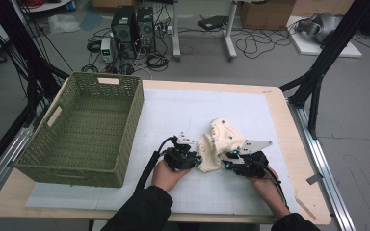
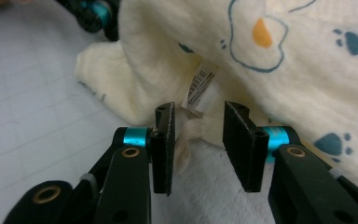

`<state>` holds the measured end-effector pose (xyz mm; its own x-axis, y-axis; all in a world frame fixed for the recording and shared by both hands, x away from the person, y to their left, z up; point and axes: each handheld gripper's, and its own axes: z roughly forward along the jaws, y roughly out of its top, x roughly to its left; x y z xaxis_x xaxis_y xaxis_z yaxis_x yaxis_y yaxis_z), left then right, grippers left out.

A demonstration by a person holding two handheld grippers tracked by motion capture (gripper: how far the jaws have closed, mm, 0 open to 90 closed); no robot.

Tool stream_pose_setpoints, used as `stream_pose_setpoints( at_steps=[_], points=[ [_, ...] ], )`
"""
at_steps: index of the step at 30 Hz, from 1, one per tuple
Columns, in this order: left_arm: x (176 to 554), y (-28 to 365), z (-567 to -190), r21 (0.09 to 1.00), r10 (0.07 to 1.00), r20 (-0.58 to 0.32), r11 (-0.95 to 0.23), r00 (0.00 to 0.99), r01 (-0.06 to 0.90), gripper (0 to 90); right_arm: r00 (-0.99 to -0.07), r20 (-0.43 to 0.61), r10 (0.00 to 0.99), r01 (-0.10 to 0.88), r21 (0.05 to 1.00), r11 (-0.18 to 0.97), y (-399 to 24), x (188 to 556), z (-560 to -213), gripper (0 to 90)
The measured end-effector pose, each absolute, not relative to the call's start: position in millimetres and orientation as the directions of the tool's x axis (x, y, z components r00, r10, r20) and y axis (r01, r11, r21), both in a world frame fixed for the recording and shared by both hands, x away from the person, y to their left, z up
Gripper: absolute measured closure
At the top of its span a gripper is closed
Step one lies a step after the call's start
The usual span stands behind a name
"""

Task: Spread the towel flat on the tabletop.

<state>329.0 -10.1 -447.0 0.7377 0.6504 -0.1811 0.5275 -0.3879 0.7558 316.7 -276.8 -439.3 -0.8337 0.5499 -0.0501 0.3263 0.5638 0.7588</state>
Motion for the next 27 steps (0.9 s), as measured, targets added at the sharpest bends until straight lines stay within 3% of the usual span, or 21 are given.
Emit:
stream_pose_setpoints(
  at_steps=[3, 7, 15, 27],
  points=[
    [327.8, -14.4, -445.7, 0.754, 0.669, -0.123, -0.418, 0.733, 0.507, 84.0, -0.830, -0.073, 0.553, 0.333, 0.731, 0.595, -272.0, 321.1, -444.0, 71.2],
    [329.1, -13.2, -446.3, 0.753, 0.661, -0.143, -0.410, 0.737, 0.514, 88.9, -0.826, -0.084, 0.557, 0.327, 0.733, 0.596, -272.6, 324.0, -445.5, 85.6],
    [325.6, -5.9, -438.1, 0.759, 0.678, -0.138, -0.396, 0.722, 0.516, 89.5, -0.849, -0.051, 0.527, 0.321, 0.743, 0.588, -286.0, 319.7, -439.8, 87.5],
    [325.8, 19.5, -429.6, 0.793, 0.771, -0.129, -0.297, 0.623, 0.531, 89.7, -0.846, -0.067, 0.529, 0.300, 0.760, 0.576, -323.2, 295.6, -426.5, 87.8]
  ],
)
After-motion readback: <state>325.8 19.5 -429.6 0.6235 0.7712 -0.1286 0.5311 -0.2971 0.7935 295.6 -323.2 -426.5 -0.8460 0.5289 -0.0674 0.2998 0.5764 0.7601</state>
